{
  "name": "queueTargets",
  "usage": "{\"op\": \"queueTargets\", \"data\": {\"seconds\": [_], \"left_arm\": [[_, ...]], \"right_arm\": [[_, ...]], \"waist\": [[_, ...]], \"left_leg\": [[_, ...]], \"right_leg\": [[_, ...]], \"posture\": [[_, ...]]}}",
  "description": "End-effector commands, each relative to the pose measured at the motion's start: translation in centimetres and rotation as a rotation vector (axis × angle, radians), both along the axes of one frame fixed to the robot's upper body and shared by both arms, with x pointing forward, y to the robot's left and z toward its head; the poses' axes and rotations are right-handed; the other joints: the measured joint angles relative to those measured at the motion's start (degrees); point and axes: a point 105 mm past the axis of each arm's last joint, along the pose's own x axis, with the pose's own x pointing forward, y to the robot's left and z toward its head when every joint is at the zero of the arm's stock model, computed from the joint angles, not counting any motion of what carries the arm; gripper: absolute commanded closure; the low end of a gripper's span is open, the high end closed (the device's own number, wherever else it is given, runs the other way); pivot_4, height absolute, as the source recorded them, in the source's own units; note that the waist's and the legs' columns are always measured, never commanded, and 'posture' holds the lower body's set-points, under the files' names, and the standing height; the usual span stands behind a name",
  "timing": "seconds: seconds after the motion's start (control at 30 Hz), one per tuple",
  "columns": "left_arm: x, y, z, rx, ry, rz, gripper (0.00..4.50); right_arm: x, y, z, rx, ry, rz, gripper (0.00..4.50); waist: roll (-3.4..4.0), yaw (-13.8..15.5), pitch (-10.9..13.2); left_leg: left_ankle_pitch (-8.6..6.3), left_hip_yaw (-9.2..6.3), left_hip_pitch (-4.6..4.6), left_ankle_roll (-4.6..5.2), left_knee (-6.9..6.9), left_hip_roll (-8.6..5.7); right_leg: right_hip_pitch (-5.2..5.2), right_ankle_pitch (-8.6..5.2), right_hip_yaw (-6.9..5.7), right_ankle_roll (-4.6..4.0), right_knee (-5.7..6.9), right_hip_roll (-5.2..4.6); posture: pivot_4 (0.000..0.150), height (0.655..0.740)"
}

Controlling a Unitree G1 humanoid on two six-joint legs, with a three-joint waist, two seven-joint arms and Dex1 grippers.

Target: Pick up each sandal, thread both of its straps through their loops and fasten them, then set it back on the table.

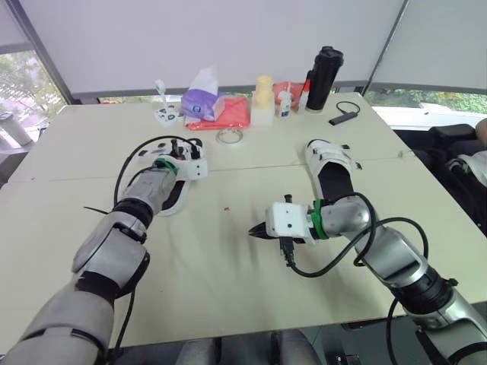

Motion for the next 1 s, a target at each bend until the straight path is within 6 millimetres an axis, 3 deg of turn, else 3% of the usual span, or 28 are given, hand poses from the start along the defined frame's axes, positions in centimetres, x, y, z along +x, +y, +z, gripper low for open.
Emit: {"op": "queueTargets", "data": {"seconds": [0.03,0.23,0.33,0.53,0.57,0.73,1.0], "left_arm": [[-0.2,2.7,-0.2,-0.048,0.021,0.113,4.47],[-0.3,3.3,-0.5,-0.095,0.037,0.133,4.47],[-0.4,3.6,-0.5,-0.112,0.032,0.142,3.35],[-0.6,3.5,-1.3,-0.125,0.054,0.127,0.29],[-0.6,3.4,-1.3,-0.133,0.053,0.122,0.07],[-0.6,2.9,-0.9,-0.15,0.034,0.086,0.07],[-2.1,2.7,-1.9,-0.274,0.154,-0.006,0.07]], "right_arm": [[-0.2,0.2,0.9,0.02,-0.036,0.007,4.5],[-0.2,0.3,0.9,0.021,-0.034,0.004,4.5],[-0.2,0.3,0.9,0.022,-0.032,0.003,4.5],[-0.2,0.3,0.9,0.022,-0.03,0.006,4.5],[-0.2,0.3,0.9,0.023,-0.03,0.006,4.5],[-0.2,0.3,0.9,0.022,-0.031,0.009,4.5],[-0.1,0.3,0.8,0.021,-0.03,0.015,4.5]], "waist": [[0.0,-0.11,0.0],[0.0,-0.11,0.0],[-0.01,-0.1,0.0],[-0.02,0.17,0.02],[-0.01,0.19,0.01],[-0.01,0.25,0.01],[0.01,0.21,0.0]], "left_leg": [[0.0,0.0,0.0,0.0,-0.01,0.0],[-0.01,0.01,0.0,0.01,-0.03,0.0],[-0.01,0.0,0.0,0.01,-0.04,0.0],[-0.01,0.01,-0.04,0.01,-0.01,0.0],[-0.01,0.01,-0.02,0.01,-0.02,0.0],[-0.01,0.0,-0.02,0.01,-0.02,0.0],[-0.01,0.01,-0.02,0.0,-0.03,0.0]], "right_leg": [[-0.01,0.0,0.0,0.0,0.0,0.0],[-0.04,0.0,0.01,-0.01,0.0,0.0],[-0.04,0.0,0.01,-0.01,0.0,0.0],[-0.05,0.08,0.01,-0.13,-0.01,-0.01],[-0.04,0.07,0.01,-0.11,0.0,-0.01],[-0.03,0.08,0.02,-0.13,-0.01,-0.01],[-0.03,0.12,0.02,-0.21,-0.02,-0.01]], "posture": [[0.15,0.74],[0.15,0.74],[0.15,0.74],[0.15,0.74],[0.15,0.74],[0.15,0.74],[0.15,0.74]]}}
